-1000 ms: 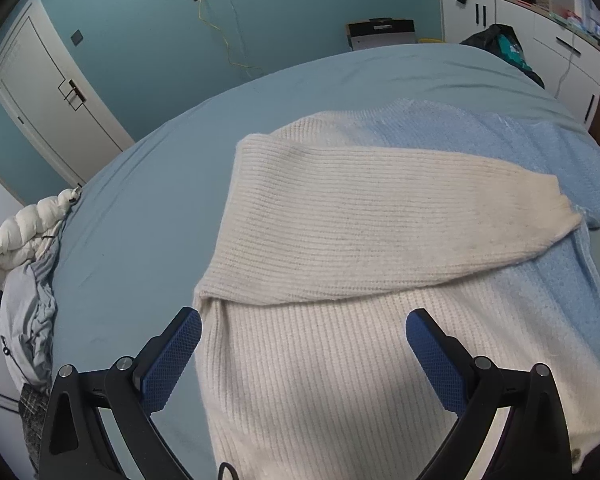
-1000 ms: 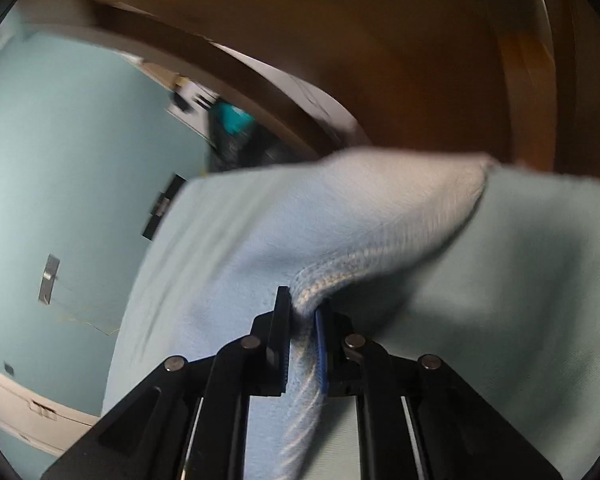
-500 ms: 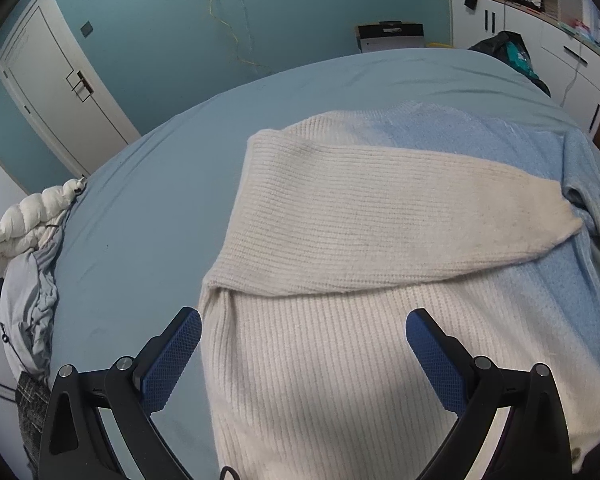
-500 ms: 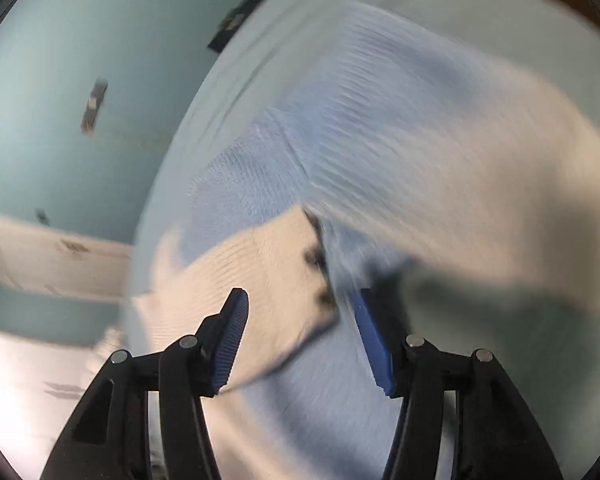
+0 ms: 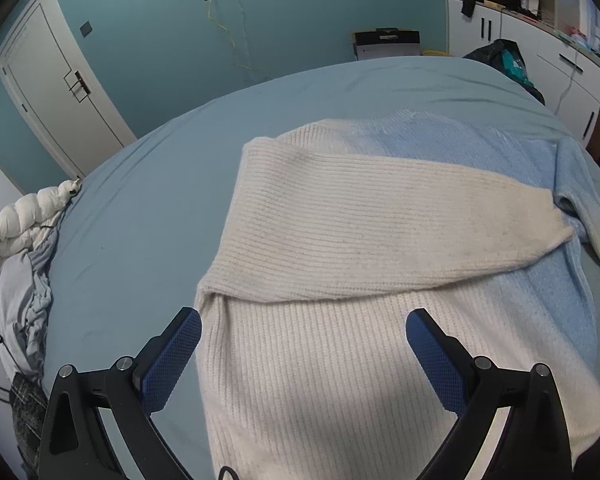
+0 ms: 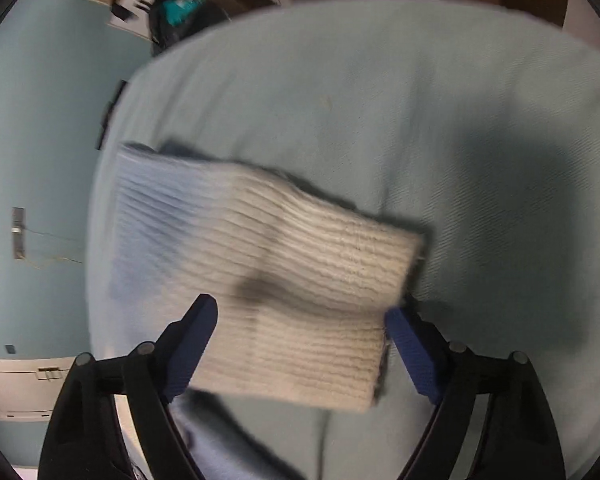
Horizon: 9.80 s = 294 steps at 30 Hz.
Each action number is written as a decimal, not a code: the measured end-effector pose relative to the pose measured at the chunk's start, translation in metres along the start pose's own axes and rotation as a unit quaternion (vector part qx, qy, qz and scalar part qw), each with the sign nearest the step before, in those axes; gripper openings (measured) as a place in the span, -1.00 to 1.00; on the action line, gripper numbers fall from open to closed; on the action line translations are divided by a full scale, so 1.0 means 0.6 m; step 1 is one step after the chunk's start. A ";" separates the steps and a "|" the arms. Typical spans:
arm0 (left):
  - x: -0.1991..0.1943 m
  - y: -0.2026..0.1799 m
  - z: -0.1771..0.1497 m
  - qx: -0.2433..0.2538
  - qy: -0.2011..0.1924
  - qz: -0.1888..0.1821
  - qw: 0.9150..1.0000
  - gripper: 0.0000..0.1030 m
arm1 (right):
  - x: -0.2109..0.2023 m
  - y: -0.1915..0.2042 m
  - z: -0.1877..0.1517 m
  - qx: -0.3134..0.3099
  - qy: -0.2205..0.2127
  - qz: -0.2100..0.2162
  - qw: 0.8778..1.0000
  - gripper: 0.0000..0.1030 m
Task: Fold small clothes
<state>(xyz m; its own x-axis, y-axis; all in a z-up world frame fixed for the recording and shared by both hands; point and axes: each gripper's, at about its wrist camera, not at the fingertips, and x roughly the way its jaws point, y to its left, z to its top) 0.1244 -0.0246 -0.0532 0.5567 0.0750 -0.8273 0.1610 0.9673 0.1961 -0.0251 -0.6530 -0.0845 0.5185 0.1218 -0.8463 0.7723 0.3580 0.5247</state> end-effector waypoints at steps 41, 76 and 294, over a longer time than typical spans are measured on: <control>-0.007 0.091 0.010 -0.123 -0.025 -0.014 0.992 1.00 | -0.344 0.648 -0.261 -0.610 -0.103 -0.096 0.780 -0.88; 0.198 0.112 0.078 -0.151 0.107 -0.023 0.982 1.00 | 0.074 0.211 -0.217 -0.407 0.067 -0.071 0.908 0.54; 0.051 -0.123 -0.200 0.176 0.251 0.016 0.952 0.99 | -0.010 0.138 -0.641 -0.433 0.079 0.002 0.898 0.53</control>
<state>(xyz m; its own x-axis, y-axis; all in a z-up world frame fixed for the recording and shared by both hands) 0.0316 -0.0645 -0.1559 0.1200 0.2958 -0.9477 0.4621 0.8282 0.3170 -0.1055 -0.2682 -0.0709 0.4089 0.2293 -0.8833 0.1607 0.9347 0.3171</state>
